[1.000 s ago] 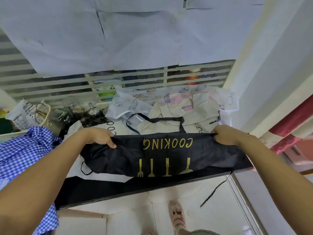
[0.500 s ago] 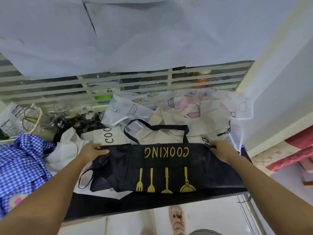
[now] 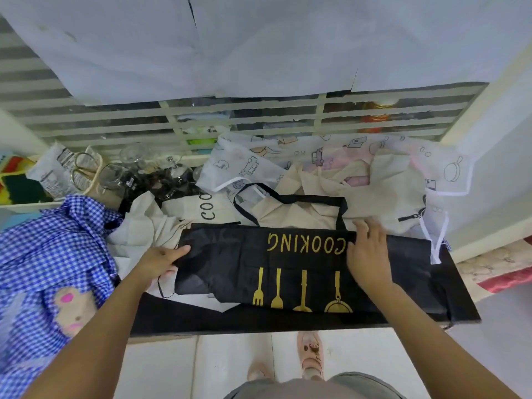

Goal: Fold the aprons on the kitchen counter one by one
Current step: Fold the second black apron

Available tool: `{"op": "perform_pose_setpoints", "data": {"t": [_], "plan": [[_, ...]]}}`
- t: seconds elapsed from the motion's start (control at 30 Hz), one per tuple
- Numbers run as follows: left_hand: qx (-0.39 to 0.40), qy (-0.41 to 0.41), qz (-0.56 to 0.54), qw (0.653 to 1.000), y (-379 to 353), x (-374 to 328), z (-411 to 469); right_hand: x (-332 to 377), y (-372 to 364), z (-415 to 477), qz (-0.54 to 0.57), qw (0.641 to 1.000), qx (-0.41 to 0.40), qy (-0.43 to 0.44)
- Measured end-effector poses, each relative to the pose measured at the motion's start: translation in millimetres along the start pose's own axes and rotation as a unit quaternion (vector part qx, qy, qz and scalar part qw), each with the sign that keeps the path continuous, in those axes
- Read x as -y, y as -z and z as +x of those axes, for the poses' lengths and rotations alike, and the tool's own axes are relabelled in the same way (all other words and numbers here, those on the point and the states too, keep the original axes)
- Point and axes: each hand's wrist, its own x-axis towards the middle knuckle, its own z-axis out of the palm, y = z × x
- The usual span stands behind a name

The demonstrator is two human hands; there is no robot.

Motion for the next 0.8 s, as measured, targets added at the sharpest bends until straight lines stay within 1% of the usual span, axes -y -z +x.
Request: {"op": "perform_pose_setpoints", "data": {"t": [0.1,0.17,0.2,0.23,0.3,0.37,0.4,0.47,0.57,0.7,0.77,0.8], "plan": [[0.045,-0.014,-0.032,0.998,4,10,-12,38,-6,-40,0.047,0.995,0.068,0.051],[0.061,-0.030,-0.057,0.996,0,12,-22,44,-15,-64,0.080,0.988,0.119,0.056],[0.054,-0.039,-0.076,0.995,-4,13,-30,43,-21,-74,0.079,0.984,0.150,0.060],[0.033,-0.049,-0.097,0.994,-8,16,-32,39,-26,-81,0.064,0.979,0.182,0.064],[-0.042,-0.082,-0.126,0.988,-15,18,-35,25,-36,-88,0.014,0.971,0.230,0.069],[-0.103,-0.119,-0.132,0.979,-22,16,-38,10,-42,-91,-0.024,0.965,0.256,0.057],[-0.119,-0.135,-0.124,0.976,-26,13,-39,3,-43,-91,-0.027,0.963,0.265,0.043],[-0.138,-0.171,-0.076,0.973,-32,4,-41,-8,-44,-93,-0.019,0.963,0.267,0.015],[-0.171,-0.218,0.054,0.959,-30,-2,-35,-17,-43,-93,-0.027,0.964,0.264,0.011],[-0.176,-0.205,0.206,0.940,-20,4,-24,-22,-40,-89,-0.031,0.959,0.282,0.030],[-0.212,-0.187,0.235,0.930,-21,0,-28,-22,-39,-87,-0.033,0.956,0.290,0.036],[-0.237,-0.194,0.230,0.924,-25,-3,-32,-22,-38,-87,-0.028,0.956,0.292,0.034]]}}
